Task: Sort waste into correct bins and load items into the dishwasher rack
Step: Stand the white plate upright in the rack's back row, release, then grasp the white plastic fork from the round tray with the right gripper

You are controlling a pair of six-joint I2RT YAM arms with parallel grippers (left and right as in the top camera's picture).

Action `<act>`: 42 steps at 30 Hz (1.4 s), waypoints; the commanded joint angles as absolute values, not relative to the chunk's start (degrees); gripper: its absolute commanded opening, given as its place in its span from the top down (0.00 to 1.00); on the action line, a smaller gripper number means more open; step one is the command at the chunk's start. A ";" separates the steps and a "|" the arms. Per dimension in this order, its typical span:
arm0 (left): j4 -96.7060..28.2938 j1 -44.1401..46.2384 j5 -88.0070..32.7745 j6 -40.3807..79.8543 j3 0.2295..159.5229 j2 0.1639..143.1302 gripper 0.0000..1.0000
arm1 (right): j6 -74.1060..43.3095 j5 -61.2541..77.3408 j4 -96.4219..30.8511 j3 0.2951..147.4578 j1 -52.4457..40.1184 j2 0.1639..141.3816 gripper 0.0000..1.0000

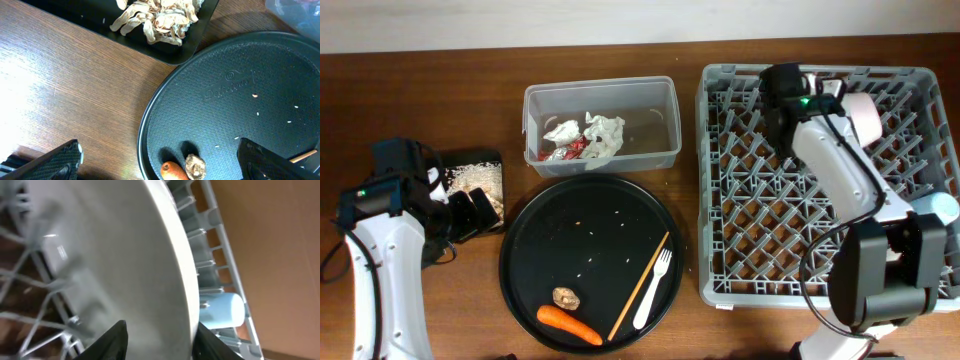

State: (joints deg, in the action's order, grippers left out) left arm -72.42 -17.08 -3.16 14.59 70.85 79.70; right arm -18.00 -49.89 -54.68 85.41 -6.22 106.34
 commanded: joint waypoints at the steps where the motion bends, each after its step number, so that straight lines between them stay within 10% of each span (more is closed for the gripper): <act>1: -72.29 -17.43 -3.42 14.55 71.29 78.78 0.01 | -18.46 -47.90 -56.58 87.37 -9.23 102.63 0.51; 9: -72.31 -17.43 -3.42 14.55 71.29 78.78 0.01 | -18.44 -38.54 -61.30 87.46 -9.06 85.06 0.38; 14: -72.31 -17.43 -3.42 14.55 71.29 78.78 0.01 | -11.75 -12.82 -55.27 87.44 12.95 83.96 0.96; 22: -72.31 -17.43 -3.40 14.55 71.29 78.78 0.01 | -7.84 -3.22 -47.51 87.44 24.77 96.97 0.96; 31: -72.31 -17.43 -3.40 14.52 71.29 78.78 0.01 | 14.81 37.93 -54.57 87.44 24.64 101.38 0.96; 33: -72.31 -17.43 -3.40 14.55 71.29 78.78 0.01 | 14.79 37.89 -55.53 87.44 24.69 101.30 0.93; 37: -72.36 -17.43 -3.40 14.52 71.29 78.78 0.01 | 13.04 33.50 -56.38 87.53 24.77 96.64 0.50; 42: -72.31 -17.43 -3.40 14.52 71.29 78.78 0.01 | 11.07 30.79 -64.34 88.40 21.15 81.36 0.44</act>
